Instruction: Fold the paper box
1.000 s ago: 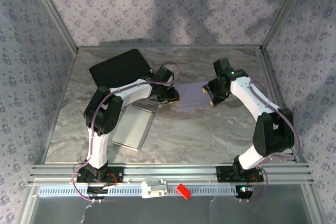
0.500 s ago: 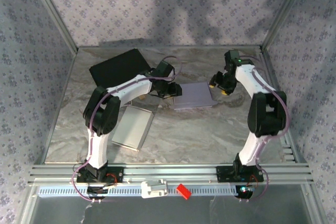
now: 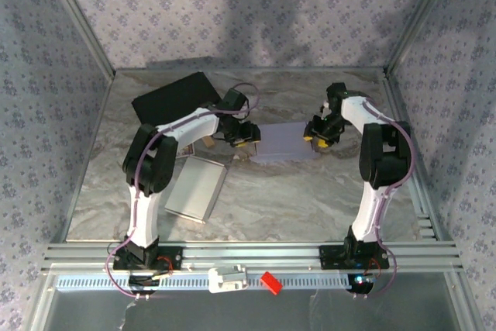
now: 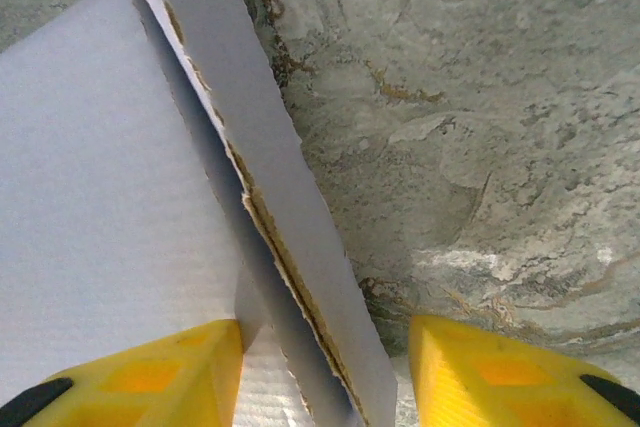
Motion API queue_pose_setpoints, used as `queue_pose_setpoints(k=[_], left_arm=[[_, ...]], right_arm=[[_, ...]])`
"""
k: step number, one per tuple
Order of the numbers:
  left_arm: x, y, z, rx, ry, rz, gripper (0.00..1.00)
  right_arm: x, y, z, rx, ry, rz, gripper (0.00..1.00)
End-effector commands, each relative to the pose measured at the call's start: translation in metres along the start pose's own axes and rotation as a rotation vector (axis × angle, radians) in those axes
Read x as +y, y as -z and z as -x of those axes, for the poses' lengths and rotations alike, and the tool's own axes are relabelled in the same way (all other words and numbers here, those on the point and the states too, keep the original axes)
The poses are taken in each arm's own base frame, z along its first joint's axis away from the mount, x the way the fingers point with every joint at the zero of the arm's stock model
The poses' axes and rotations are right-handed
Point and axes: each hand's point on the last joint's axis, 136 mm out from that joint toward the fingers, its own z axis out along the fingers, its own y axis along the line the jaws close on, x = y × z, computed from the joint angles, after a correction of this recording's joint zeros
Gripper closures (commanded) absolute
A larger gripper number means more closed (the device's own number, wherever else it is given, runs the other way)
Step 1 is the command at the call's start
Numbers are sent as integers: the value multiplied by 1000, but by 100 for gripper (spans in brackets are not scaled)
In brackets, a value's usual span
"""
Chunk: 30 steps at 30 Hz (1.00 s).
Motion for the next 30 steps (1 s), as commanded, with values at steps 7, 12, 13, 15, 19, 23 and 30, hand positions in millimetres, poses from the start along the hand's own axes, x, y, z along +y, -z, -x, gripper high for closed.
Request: queue_pose_setpoints(k=[7,12,13,15,19,23,30], left_arm=[[5,-28,-9,44,-31,-25,53],[5,-34,-10,48,-28,-42,60],[7,-35,-12,47,-26,-41,62],[9,-35,-14,48,-27,-39,68],[15,-35,-17,49,-30,-22,79],[21,-33,-19,42,-38,-5,90],[35,-33,-21,49,-12,-19,94]], right_arm=[[-8,-16,-9,57,-13,-12,64],[-1,-17,-11,70,2,36,67],[1,-16,-11,71,2,47,68],[4,-12,-9,63,7,76,69],[9,-2,-4,45,21,140,59],[8,10,5,-26,32,196,38],[-2,6,16,-38,-4,314,32]])
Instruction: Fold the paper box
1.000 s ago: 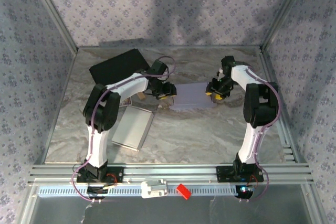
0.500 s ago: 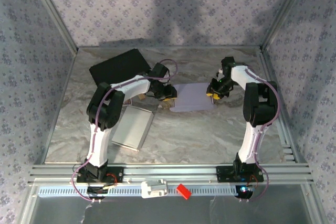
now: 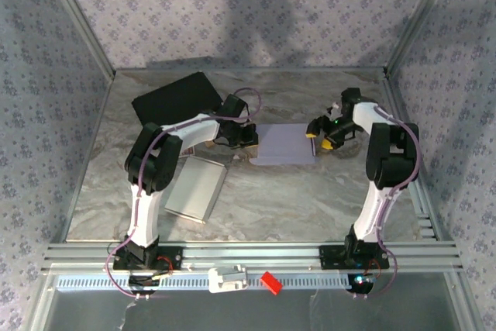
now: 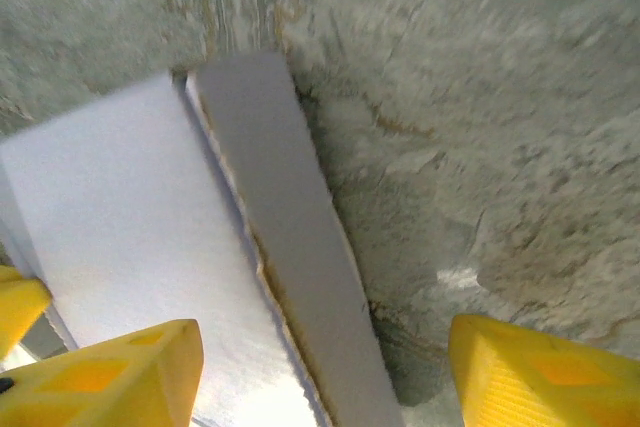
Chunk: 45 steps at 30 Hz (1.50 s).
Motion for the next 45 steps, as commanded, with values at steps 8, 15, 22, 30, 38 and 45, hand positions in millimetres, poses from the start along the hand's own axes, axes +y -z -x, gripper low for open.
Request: queue_pose_setpoints(k=[8,15,22,30,38,45], left_arm=[[53,-12,-30,86,73,20,94],[61,-11,-29,93,93,16,94],[56,-12,-22,77,106,-1,93],[42,0,-9,41,78,-20,86],[18,69,15,-174,-88,133,55],[-69,113,-27,-304,-810,98,57]], right_arm=[[52,-14,-2,66,95,420,28],[78,-11,-11,102,115,544,29],[108,-4,-26,120,120,607,39],[106,0,-35,131,33,565,60],[102,5,-29,172,-170,553,70],[97,15,-32,273,-393,506,75]])
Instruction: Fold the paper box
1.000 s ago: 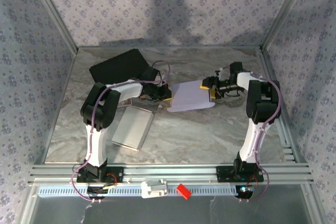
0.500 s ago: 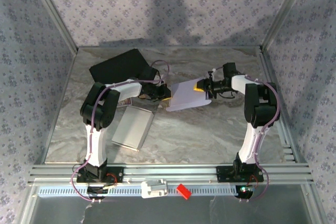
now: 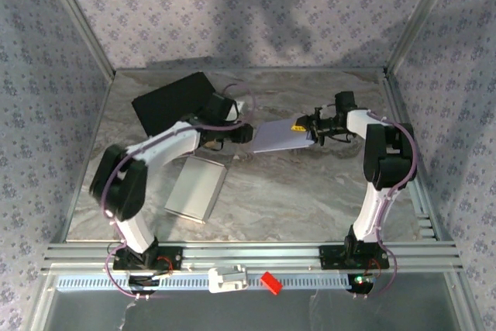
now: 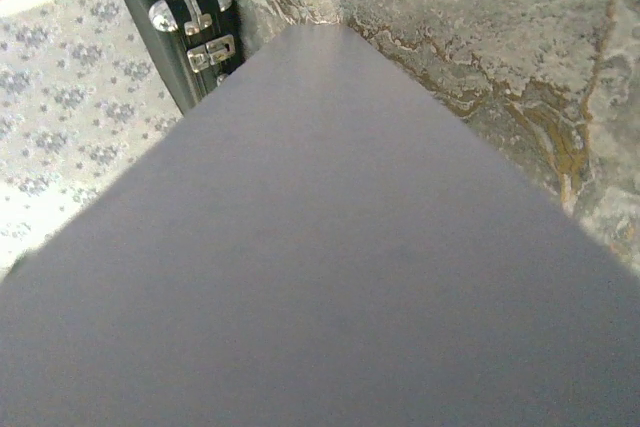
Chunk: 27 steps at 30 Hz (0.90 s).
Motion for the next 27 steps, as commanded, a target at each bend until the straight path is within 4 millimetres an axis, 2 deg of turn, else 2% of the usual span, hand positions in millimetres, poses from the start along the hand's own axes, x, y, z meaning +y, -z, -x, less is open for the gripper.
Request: queue_pose_setpoints(k=[1,3,5,6,9,16,21,23,25,27], left_arm=[[-40,21,-8,-50,-417,-50,57],[-57,28,-21,-48,-552,-102,55],[-68,31,-35,-55,-695,-118,46],[-70,31,-39,-58,-748,-111,39],[-60,20,-44,-27,-821,-58,37],[-33,3,-20,-46,-859,129,36],[-36,-5,-29,-27,-889,125,32],[-26,-8,-25,-30,-880,191,31],[-23,-1,-14,-70,-868,237,32],[-39,15,-2,-135,-865,188,33]], right_arm=[[10,9,-12,45,-179,-3,75],[8,11,-20,82,-277,-19,75],[11,11,-29,127,-350,-19,74],[12,12,-32,139,-364,-23,74],[13,14,-40,154,-405,-35,72],[6,16,-54,177,-475,-72,73],[-4,9,-59,197,-522,-76,73],[-4,9,-63,205,-520,-91,75],[-6,10,-65,207,-526,-95,76],[-11,15,-60,176,-531,-102,77]])
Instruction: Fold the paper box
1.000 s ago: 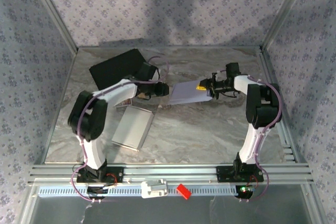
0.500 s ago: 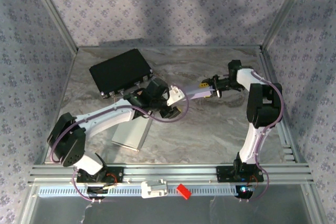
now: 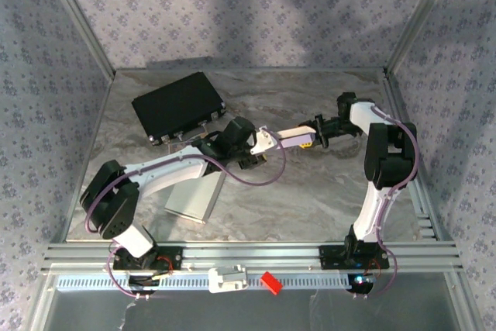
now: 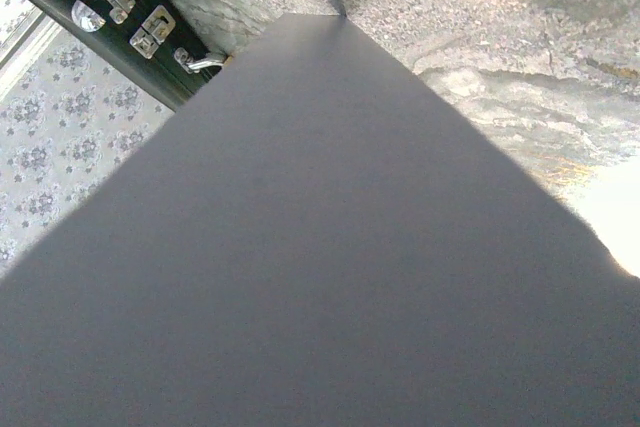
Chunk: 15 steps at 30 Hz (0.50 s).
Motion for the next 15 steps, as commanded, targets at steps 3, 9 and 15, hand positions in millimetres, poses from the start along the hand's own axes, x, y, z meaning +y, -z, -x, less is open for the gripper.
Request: queue_pose_setpoints(k=[3,9,15], left_arm=[[8,40,37,-125,-2,10,35],[-10,47,15,-93,-36,-50,32],[-8,20,1,-27,-65,-128,31]], right_arm=[[-15,5,-3,15,-140,4,77],[-7,6,2,13,-135,5,78],[-10,-2,-6,36,-146,0,78]])
